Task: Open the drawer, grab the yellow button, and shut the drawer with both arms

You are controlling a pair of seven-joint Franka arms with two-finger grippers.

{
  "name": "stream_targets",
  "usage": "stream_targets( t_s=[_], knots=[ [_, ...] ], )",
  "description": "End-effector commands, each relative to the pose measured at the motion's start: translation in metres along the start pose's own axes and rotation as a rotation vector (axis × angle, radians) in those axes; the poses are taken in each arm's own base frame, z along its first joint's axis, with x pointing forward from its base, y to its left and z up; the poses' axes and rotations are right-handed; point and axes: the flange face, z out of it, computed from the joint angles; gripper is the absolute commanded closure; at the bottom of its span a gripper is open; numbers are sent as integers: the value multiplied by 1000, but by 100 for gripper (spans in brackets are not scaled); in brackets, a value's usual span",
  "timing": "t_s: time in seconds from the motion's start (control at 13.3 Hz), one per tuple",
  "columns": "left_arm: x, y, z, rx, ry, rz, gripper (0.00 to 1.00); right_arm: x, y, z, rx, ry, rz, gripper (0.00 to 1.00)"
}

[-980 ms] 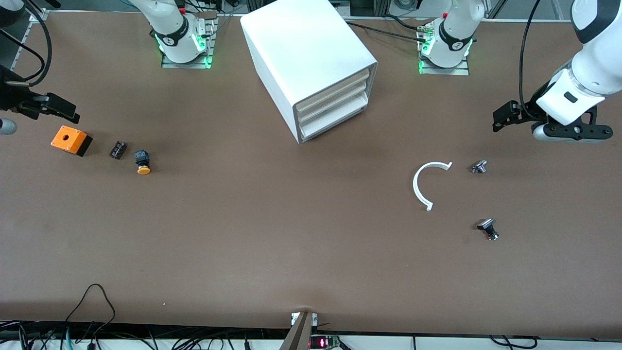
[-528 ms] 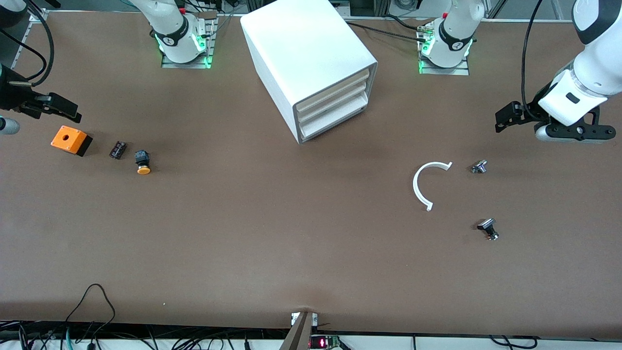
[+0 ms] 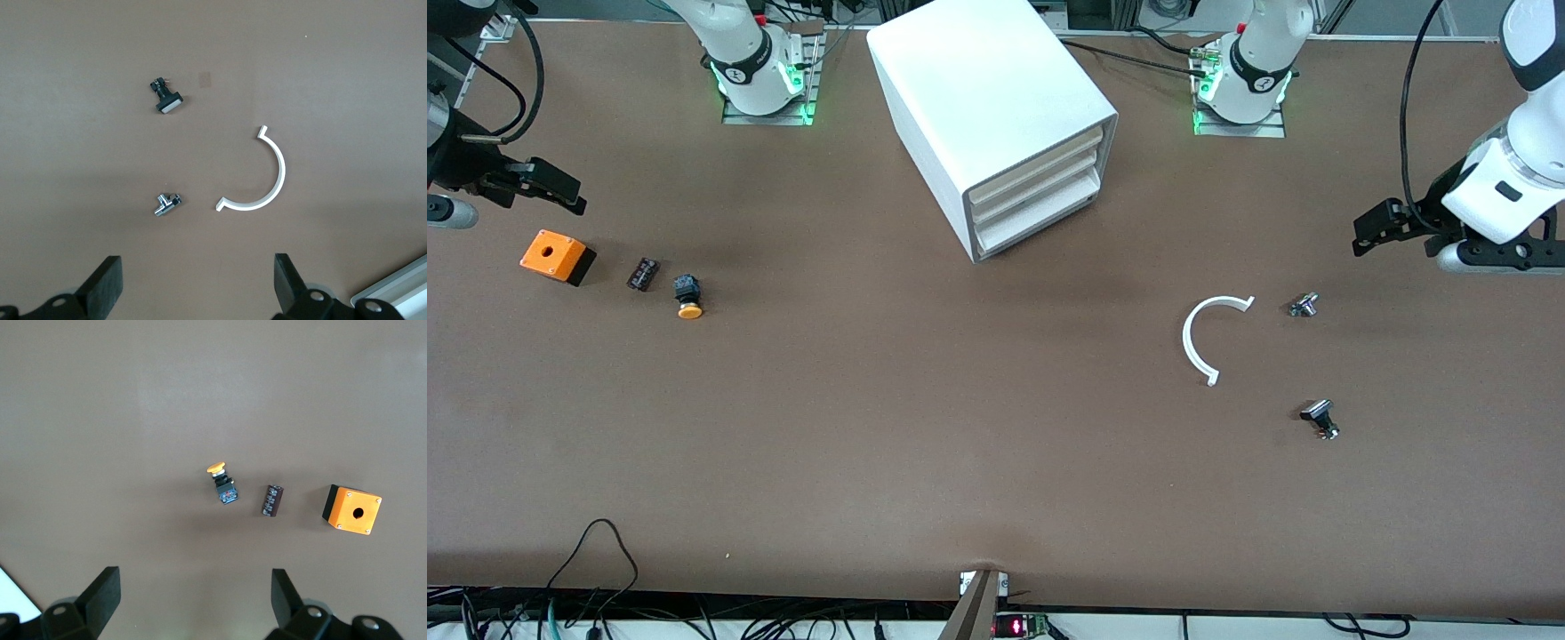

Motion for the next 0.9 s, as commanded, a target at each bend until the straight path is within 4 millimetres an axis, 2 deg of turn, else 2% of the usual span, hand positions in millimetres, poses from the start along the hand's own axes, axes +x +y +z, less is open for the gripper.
stream_targets(
  t_s=[0.0, 0.83],
  knots=[
    [10, 1, 2, 21, -20, 21, 0, -3, -1, -3, 5, 3, -11, 0],
    [7, -1, 1, 22, -31, 29, 0, 1, 0, -3, 7, 6, -6, 0]
  ],
)
